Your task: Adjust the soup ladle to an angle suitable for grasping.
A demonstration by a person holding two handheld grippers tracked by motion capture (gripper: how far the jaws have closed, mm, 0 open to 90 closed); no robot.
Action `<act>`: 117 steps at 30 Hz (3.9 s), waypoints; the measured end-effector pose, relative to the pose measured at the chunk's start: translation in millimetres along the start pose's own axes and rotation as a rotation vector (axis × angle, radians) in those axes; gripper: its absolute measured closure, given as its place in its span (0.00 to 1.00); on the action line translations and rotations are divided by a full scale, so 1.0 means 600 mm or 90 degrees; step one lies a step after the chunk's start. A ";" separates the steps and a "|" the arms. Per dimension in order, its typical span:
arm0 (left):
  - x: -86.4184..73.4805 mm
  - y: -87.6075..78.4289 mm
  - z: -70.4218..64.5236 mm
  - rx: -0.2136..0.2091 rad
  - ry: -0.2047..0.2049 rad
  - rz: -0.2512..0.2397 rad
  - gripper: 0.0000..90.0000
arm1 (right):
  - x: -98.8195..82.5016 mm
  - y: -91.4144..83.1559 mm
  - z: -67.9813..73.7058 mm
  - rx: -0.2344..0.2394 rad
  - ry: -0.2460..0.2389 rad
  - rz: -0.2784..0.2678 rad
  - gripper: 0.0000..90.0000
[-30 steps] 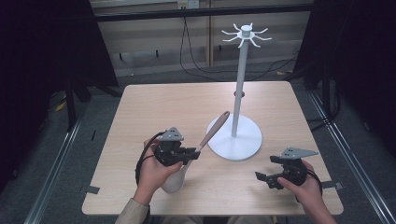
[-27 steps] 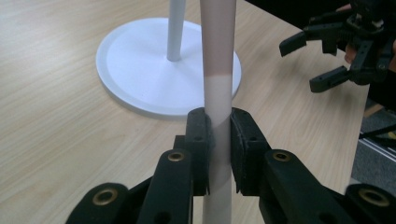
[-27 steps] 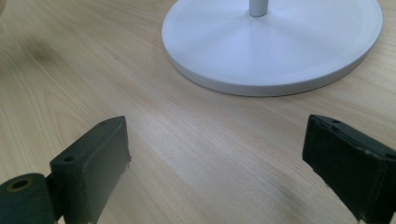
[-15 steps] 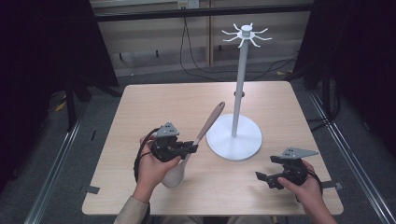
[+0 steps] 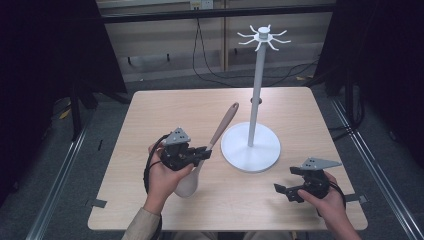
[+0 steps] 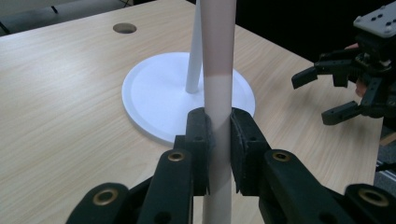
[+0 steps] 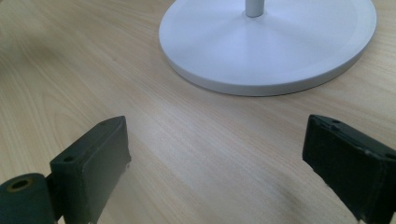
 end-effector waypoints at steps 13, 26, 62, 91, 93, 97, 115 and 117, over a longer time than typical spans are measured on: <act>0.035 -0.020 0.000 0.018 -0.006 -0.052 0.88 | 0.000 -0.001 0.000 0.002 0.000 -0.002 0.08; 0.064 -0.037 -0.002 0.015 0.001 -0.080 0.88 | 0.000 0.000 0.001 0.003 0.001 -0.001 0.08; 0.163 -0.100 0.001 0.019 0.029 -0.120 0.88 | 0.001 0.001 0.001 0.001 -0.001 -0.001 0.08; 0.204 -0.069 0.000 -0.018 0.011 -0.126 0.88 | -0.001 0.002 0.001 0.006 0.000 0.001 0.08; 0.203 -0.067 -0.001 -0.020 0.010 -0.125 0.88 | -0.001 0.002 0.001 0.006 0.000 0.001 0.08; 0.201 -0.063 -0.005 -0.028 0.009 -0.124 0.88 | -0.001 0.002 0.001 0.007 0.001 0.001 0.08; 0.204 -0.040 -0.010 -0.021 0.007 -0.124 0.88 | 0.000 0.001 0.000 0.008 0.001 0.000 0.08; 0.203 -0.037 -0.010 -0.025 0.008 -0.122 0.88 | 0.000 0.001 0.001 0.008 0.000 -0.001 0.08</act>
Point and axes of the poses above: each handheld gripper's, and its own axes: y roughly forward along the jaws, x roughly out of its top, z roughly to its left, the point moved 3 cm from there along y, roughly forward along the jaws, and after that the axes turned 10 degrees about x, right-handed, at the moved point
